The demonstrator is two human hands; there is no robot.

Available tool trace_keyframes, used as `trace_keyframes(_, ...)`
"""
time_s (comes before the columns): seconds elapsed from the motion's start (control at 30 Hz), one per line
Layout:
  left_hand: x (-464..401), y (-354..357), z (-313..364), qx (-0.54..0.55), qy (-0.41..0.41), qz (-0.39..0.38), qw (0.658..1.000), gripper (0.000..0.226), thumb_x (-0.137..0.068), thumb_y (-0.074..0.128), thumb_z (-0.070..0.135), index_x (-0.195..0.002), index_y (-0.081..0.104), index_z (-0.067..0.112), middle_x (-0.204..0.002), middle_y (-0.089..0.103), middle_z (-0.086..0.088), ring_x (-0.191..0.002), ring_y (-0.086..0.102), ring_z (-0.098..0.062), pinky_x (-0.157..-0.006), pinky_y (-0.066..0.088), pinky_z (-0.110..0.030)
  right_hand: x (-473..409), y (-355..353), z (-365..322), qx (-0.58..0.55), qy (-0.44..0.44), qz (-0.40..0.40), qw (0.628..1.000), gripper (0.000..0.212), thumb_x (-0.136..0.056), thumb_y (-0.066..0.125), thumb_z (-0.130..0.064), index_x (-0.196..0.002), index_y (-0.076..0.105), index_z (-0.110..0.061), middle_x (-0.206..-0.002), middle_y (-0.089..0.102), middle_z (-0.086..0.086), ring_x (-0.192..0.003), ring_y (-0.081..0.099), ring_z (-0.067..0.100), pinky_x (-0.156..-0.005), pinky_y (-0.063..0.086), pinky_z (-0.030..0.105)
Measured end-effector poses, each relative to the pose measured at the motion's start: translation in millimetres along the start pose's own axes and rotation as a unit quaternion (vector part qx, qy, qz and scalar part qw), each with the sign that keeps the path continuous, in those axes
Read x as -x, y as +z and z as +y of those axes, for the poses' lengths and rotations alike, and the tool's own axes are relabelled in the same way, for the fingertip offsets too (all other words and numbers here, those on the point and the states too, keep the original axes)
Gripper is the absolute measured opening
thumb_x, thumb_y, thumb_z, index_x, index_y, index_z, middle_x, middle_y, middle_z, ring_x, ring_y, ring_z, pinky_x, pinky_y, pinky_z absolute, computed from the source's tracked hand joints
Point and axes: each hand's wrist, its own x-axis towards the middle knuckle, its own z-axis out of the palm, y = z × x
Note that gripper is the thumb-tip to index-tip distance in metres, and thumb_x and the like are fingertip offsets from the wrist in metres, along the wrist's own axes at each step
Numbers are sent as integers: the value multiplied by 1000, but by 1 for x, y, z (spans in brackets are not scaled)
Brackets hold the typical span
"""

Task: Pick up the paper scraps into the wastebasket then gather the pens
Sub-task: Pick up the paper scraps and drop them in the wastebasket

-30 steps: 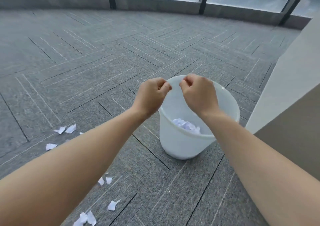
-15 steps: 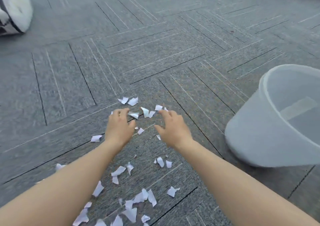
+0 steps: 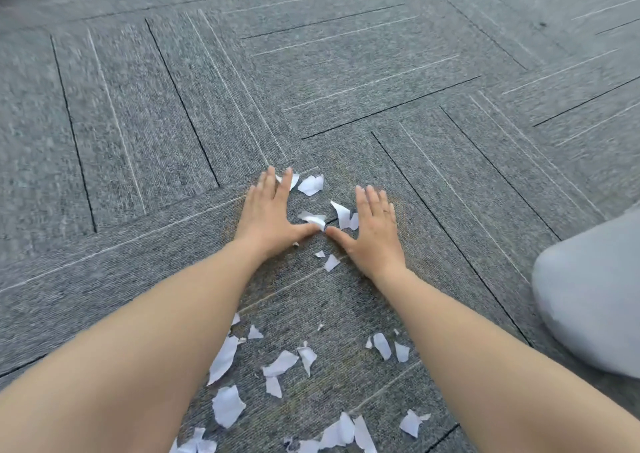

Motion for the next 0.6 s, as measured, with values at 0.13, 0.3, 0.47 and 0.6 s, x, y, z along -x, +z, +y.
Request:
trace_keyframes(0.13,-28,-1,5,-41,52,1,998,106,-74,46,77,-151,-6,25,-160,-6,-2,-146,-8,-16,-119,-3,-38,-11,4,-4,9,-76,50,996,60,-96,48,-44,-145,36,-12,-152,33,10,-144,20,30,-118,15,41)
trace_keyframes(0.3,-22,7,16,-27,169,39,984,83,-84,47,64,-149,20,21,-150,30,-1,-141,20,-22,-118,15,-40,-12,10,-7,56,-107,157,980,17,-94,53,-24,-105,64,-16,-104,59,6,-95,52,29,-81,40,41)
trace_keyframes(0.47,-17,12,21,-44,233,77,968,42,-91,45,52,-123,51,25,-127,48,1,-119,38,-22,-103,28,-40,-15,11,-7,62,-103,147,982,6,-88,56,-3,-90,61,-7,-84,57,10,-68,53,29,-60,39,34)
trace_keyframes(0.6,-31,12,28,-5,214,71,974,24,-94,48,40,-106,56,21,-111,54,1,-104,45,-22,-93,34,-38,-17,2,-11,81,-112,101,985,5,-90,53,-2,-90,57,-5,-81,59,10,-58,55,31,-53,28,29)
